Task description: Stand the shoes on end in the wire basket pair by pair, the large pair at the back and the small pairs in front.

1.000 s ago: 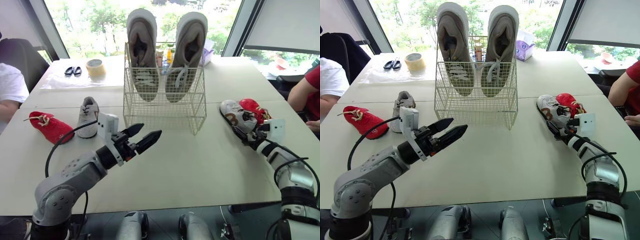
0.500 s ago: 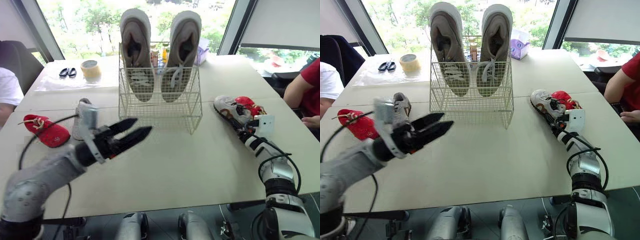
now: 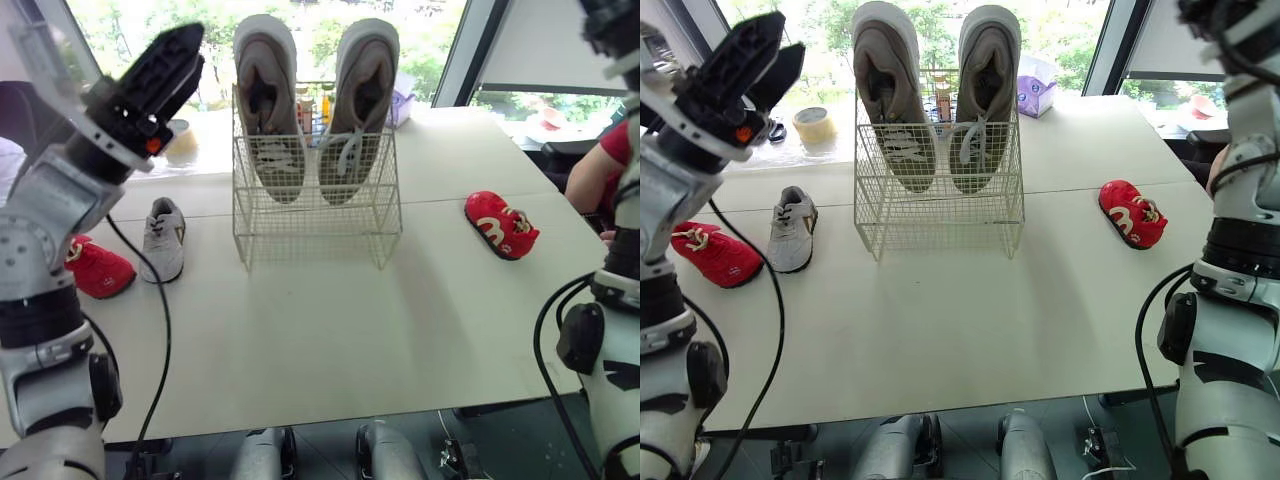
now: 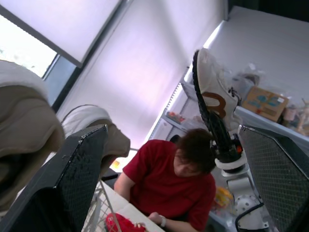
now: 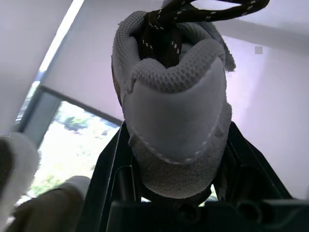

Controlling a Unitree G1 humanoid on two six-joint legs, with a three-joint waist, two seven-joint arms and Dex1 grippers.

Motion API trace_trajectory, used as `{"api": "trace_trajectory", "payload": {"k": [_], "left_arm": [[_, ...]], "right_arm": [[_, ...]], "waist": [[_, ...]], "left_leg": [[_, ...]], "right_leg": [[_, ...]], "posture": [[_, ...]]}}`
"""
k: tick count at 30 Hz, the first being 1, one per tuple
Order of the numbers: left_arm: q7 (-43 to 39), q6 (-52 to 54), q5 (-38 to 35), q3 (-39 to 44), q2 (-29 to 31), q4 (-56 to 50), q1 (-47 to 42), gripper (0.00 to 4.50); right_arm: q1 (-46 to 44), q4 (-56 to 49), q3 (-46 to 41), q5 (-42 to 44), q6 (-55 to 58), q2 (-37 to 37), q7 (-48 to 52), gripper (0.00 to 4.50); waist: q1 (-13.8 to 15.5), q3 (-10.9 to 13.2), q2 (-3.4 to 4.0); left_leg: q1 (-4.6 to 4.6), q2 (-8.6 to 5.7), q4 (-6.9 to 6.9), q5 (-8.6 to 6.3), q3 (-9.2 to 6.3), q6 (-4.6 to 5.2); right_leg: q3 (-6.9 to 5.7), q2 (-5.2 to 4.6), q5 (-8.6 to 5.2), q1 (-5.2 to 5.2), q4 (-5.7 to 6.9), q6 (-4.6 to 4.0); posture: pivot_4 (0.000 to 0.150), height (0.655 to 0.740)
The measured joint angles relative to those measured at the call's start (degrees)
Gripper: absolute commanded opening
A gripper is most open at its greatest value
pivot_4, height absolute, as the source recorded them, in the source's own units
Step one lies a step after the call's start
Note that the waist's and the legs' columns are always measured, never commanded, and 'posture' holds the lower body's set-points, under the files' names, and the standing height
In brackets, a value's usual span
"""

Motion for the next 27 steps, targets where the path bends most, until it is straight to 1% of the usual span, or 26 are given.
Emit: {"api": "trace_trajectory", "payload": {"k": [3,7,12,15,18,21,22,23,25,27], "left_arm": [[-3.8,2.1,2.6,-1.1,0.3,4.1,-3.8,4.50],[-6.5,6.4,3.1,-1.3,0.6,6.9,-5.7,4.50],[-8.3,9.7,4.5,-1.1,1.7,9.8,-8.7,4.50],[-11.7,11.7,7.0,-1.4,4.1,10.9,-10.5,4.50],[-18.0,14.8,10.1,-2.6,6.1,13.7,-11.9,4.50],[-25.1,17.2,14.4,-5.9,7.2,16.0,-13.4,4.50],[-27.0,17.7,15.9,-6.6,7.2,16.6,-14.0,3.97],[-28.3,18.1,16.7,-6.9,7.3,16.9,-14.3,3.68],[-30.9,18.6,18.5,-7.5,7.3,17.5,-14.7,2.76],[-32.5,18.8,19.7,-7.6,7.1,17.7,-14.8,1.56]], "right_arm": [[-1.6,-1.0,4.4,0.9,1.5,1.3,6.4,1.47],[-1.4,-4.5,10.6,0.9,1.9,3.2,14.4,1.47],[-1.4,-5.9,12.0,0.9,1.8,4.1,18.6,1.47],[-1.4,-5.8,12.5,0.9,1.8,4.8,20.6,1.47],[-1.5,-5.6,12.9,0.7,1.5,5.7,22.5,1.47],[-1.5,-4.6,13.7,0.6,1.2,6.5,24.3,1.47],[-1.5,-4.4,14.0,0.4,0.9,6.7,24.7,1.46],[-1.5,-4.2,14.3,0.2,0.7,6.7,24.9,1.46],[-1.5,-3.8,14.4,-0.4,0.5,6.7,25.4,1.46],[-1.5,-3.6,14.4,-0.6,0.6,6.7,25.6,1.46]], "waist": [[0.1,0.0,0.00],[0.3,0.0,-0.06],[0.4,0.1,-0.14],[0.2,0.1,-0.14],[0.2,0.1,-0.14],[0.3,0.1,-0.14],[0.4,0.1,-0.14],[0.3,0.1,-0.14],[0.3,0.1,-0.14],[0.2,0.1,-0.14]], "left_leg": [[-0.01,0.00,0.00,0.00,0.04,0.00],[-0.07,0.01,0.01,0.00,-0.08,0.00],[-0.17,0.00,0.10,0.00,-0.09,0.00],[-0.15,0.00,0.08,0.00,-0.08,0.00],[-0.15,0.01,0.06,0.02,0.00,-0.03],[-0.17,0.00,0.06,0.02,0.02,-0.03],[-0.17,0.00,0.07,0.01,0.02,-0.03],[-0.18,0.00,0.07,0.01,0.02,-0.03],[-0.18,0.00,0.06,0.01,0.01,-0.03],[-0.18,0.02,0.06,0.01,0.00,-0.03]], "right_leg": [[0.00,0.00,0.00,0.00,0.00,0.00],[-0.01,-0.04,0.00,-0.02,0.00,0.01],[-0.01,-0.04,0.01,-0.05,-0.01,0.01],[-0.01,-0.04,0.01,-0.09,0.02,0.01],[-0.03,-0.01,0.00,-0.11,0.05,0.01],[-0.03,-0.02,0.00,-0.11,0.04,0.00],[-0.03,-0.03,0.00,-0.11,0.04,0.00],[-0.02,-0.03,0.00,-0.12,0.03,0.00],[-0.02,-0.03,0.00,-0.13,0.03,0.00],[-0.02,-0.03,0.00,-0.15,0.05,0.00]], "posture": [[0.150,0.7351],[0.150,0.7351],[0.150,0.7351],[0.150,0.7351],[0.150,0.7351],[0.150,0.7351],[0.150,0.7351],[0.150,0.7351],[0.150,0.7351],[0.150,0.7351]]}}
